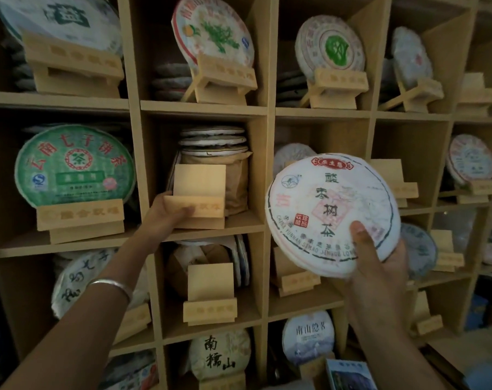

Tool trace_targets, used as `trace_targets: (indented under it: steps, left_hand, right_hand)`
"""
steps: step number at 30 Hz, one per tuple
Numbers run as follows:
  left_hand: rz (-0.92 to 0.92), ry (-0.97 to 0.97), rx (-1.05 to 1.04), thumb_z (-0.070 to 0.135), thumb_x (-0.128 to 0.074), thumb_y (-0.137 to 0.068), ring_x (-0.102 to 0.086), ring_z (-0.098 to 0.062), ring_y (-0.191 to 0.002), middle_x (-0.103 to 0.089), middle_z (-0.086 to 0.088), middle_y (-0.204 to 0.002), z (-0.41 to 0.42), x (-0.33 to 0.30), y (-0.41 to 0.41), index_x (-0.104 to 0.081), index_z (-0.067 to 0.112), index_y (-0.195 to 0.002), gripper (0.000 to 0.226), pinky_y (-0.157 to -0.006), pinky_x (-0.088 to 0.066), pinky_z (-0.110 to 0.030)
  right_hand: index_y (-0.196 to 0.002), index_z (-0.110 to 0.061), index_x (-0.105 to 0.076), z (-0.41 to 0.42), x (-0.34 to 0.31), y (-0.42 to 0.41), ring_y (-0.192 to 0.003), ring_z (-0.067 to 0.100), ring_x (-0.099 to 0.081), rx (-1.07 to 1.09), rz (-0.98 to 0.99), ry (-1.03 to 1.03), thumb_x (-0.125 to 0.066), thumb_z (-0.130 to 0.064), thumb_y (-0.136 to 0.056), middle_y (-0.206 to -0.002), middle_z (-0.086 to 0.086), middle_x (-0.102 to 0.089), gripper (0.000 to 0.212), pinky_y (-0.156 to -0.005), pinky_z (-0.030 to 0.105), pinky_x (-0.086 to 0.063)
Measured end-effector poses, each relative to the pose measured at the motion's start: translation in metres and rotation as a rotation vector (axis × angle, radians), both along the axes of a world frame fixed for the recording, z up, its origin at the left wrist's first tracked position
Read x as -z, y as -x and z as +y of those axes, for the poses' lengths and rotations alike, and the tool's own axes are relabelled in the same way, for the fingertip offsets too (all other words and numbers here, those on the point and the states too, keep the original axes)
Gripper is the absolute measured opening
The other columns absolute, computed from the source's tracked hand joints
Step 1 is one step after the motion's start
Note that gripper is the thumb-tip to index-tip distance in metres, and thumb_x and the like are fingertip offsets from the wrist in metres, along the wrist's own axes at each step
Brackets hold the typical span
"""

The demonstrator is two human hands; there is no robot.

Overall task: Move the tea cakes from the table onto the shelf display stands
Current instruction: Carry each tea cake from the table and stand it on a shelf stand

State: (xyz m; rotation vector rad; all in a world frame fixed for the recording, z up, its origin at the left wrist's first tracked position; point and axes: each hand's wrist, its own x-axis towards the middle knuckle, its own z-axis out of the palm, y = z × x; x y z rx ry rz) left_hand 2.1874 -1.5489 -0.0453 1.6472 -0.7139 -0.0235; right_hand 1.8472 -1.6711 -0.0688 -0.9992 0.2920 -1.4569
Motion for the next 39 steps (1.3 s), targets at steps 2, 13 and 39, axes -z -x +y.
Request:
trace_targets:
  steps: [2,13,39]
  left_hand:
    - [0.001,0.003,0.016,0.038,-0.081,-0.075,-0.053,-0.019,-0.110,-0.050,0.000,-0.128,0.000,0.001,0.001,-0.034,0.023,-0.146,0.087,-0.089,-0.049,-0.034]
    - [-0.045,0.108,0.023,0.035,-0.091,-0.054,-0.058,-0.014,-0.102,-0.057,0.009,-0.110,0.006,0.010,0.037,-0.038,0.025,-0.141,0.102,-0.082,-0.054,-0.033]
    - [0.006,-0.019,0.556,0.028,-0.094,-0.044,-0.073,-0.013,-0.092,-0.074,0.012,-0.101,0.028,0.011,0.235,-0.059,0.041,-0.102,0.069,-0.070,-0.057,-0.022]
  right_hand:
    - [-0.130,-0.038,-0.055,-0.004,0.000,0.001,-0.113,0.014,-0.067,-0.009,-0.005,0.008,-0.079,-0.043,-0.069,-0.124,-0.009,-0.069,0.066,-0.089,0.054,-0.057]
    - [-0.133,-0.034,-0.053,-0.013,-0.006,0.014,-0.111,0.013,-0.068,-0.077,-0.044,0.038,-0.078,-0.035,-0.074,-0.125,-0.005,-0.069,0.064,-0.082,0.039,-0.061]
    - [-0.122,-0.041,-0.059,-0.015,-0.039,0.038,-0.119,0.018,-0.065,-0.208,-0.079,0.369,-0.077,-0.034,-0.076,-0.128,-0.004,-0.068,0.050,-0.086,0.039,-0.059]
